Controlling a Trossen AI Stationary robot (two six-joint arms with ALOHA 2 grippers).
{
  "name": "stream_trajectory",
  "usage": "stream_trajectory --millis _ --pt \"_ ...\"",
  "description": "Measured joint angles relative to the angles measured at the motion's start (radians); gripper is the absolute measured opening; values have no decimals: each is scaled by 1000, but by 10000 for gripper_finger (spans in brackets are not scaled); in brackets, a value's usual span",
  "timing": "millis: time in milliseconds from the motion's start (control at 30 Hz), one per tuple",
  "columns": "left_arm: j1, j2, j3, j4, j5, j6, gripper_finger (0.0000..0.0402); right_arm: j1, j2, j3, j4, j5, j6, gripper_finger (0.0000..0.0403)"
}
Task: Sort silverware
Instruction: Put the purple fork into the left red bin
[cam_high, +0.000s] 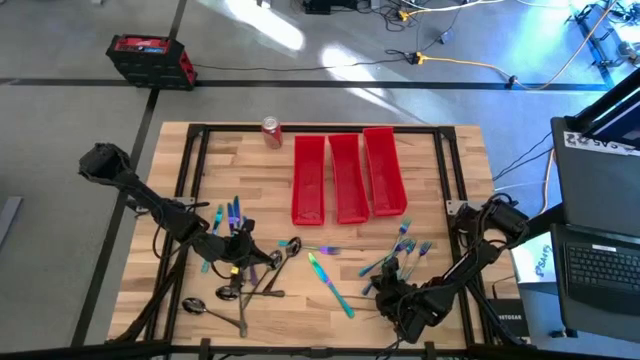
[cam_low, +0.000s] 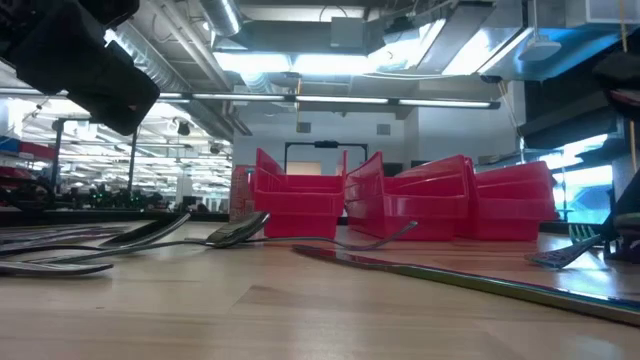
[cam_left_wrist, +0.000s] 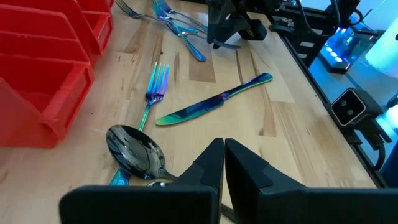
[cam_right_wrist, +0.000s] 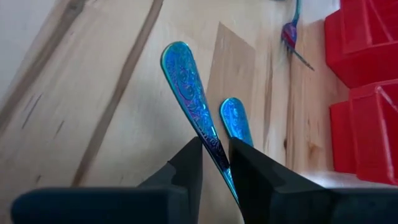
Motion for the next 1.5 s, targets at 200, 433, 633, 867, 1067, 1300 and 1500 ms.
stream_trajectory --millis 200,433,633,867,1067,1300,1500 --pt "0 0 0 -1 0 -2 0 0 0 -2 17 11 -64 62" --pt "0 0 0 -1 0 -9 0 -1 1 -2 27 19 -128 61" --pt "0 0 0 -1 -1 -8 0 -1 2 -2 21 19 -122 21" --pt "0 0 0 -1 -11 0 0 -18 2 -4 15 -6 -93 5" --pt "0 0 0 -1 -23 5 0 -18 -5 -4 13 -6 -75 1" --pt "0 0 0 -1 -25 1 0 -19 -4 17 -8 -19 -72 0" --pt "0 0 0 -1 -42 -2 0 -20 -3 71 -72 2 39 0"
